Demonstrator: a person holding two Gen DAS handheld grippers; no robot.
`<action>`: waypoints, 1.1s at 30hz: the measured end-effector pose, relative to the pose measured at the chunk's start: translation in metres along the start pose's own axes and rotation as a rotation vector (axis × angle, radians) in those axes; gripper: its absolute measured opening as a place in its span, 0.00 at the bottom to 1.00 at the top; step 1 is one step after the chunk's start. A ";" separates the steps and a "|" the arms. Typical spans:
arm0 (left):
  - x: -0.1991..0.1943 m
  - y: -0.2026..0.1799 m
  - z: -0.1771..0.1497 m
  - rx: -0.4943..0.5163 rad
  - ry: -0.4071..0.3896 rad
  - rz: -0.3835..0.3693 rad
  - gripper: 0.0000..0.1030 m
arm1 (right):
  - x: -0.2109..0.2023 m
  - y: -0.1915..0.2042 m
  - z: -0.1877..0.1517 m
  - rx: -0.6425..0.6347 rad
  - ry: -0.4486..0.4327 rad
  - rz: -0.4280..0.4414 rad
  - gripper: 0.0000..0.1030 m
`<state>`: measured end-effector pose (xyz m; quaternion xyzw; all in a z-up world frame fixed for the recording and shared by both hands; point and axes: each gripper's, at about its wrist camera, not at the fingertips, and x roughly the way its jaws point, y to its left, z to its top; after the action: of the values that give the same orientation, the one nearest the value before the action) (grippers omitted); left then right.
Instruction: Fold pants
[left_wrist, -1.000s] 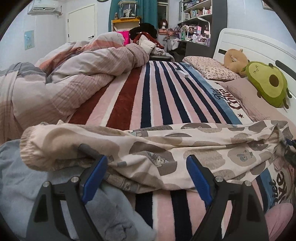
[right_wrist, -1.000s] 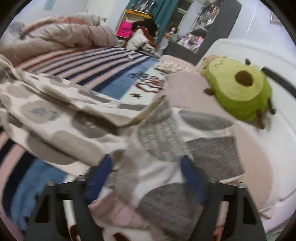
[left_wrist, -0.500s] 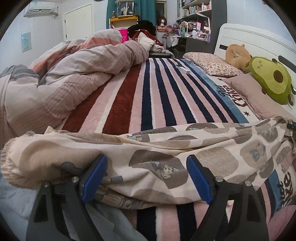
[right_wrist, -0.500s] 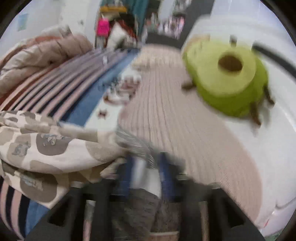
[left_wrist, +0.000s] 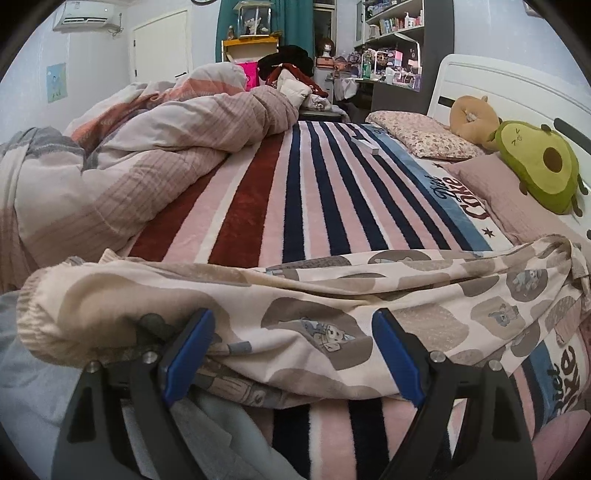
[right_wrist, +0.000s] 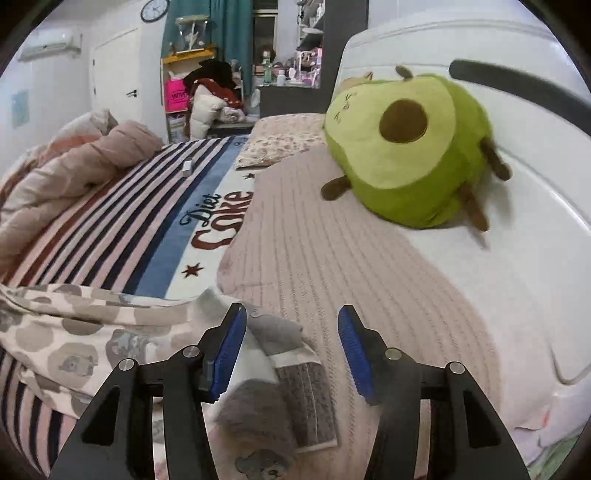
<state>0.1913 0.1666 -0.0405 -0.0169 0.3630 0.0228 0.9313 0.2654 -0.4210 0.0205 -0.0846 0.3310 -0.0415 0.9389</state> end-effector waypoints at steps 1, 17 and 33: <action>-0.002 -0.001 -0.001 0.000 -0.002 0.003 0.82 | -0.006 0.006 -0.003 -0.032 -0.012 0.007 0.48; -0.008 -0.020 -0.008 0.015 0.015 -0.038 0.82 | 0.010 0.038 -0.053 -0.173 0.009 0.039 0.09; 0.008 -0.038 -0.007 0.048 0.049 -0.036 0.82 | 0.018 -0.018 -0.001 -0.017 -0.085 -0.196 0.52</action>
<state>0.1945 0.1280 -0.0504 -0.0019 0.3858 -0.0033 0.9226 0.2784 -0.4412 0.0124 -0.1262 0.2811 -0.1268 0.9428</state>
